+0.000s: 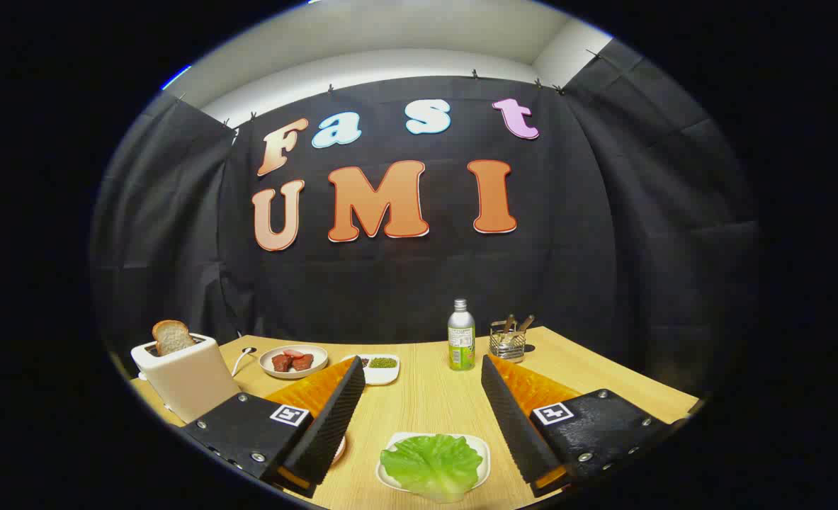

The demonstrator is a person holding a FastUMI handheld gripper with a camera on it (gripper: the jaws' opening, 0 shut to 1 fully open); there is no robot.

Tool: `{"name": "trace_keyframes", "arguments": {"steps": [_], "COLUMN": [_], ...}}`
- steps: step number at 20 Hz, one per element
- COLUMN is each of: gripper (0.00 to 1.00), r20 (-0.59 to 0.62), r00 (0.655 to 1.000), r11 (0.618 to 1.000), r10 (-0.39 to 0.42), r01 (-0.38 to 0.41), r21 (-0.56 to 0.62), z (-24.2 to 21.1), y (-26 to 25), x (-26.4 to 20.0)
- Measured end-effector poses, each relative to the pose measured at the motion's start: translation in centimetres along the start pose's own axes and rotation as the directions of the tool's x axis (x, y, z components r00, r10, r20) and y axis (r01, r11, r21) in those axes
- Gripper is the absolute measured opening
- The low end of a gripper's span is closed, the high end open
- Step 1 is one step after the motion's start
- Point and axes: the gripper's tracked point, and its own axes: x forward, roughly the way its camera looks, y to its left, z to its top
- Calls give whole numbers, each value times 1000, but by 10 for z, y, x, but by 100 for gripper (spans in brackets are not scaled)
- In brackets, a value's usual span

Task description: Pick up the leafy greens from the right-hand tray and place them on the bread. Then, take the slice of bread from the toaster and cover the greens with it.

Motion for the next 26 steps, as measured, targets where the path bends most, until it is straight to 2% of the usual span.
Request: {"name": "trace_keyframes", "arguments": {"steps": [2, 3, 5, 8, 11, 16, 20, 26], "gripper": [99, 99, 99, 99, 99, 99, 99, 99], "r20": [-8, -26, -22, 12, 7, 45, -17, -90], "r00": [1000, 1000, 998, 999, 1000, 999, 1000, 995], "r11": [1000, 1000, 998, 990, 995, 994, 993, 987], "r10": [6, -15, -51, -52, -8, -19, -6, -38], "r01": [-6, 15, 50, 54, 8, 23, 4, 23], "r21": [16, 5, -49, -131, -94, -111, -114, -157], "z": [3, -1, 3, 14, 21, 35, 18, -5], "y": [2, -1, -6, 0, 16, 16, 15, 4], "x": [0, 1, -1, -6, -13, -17, -13, -3]}}
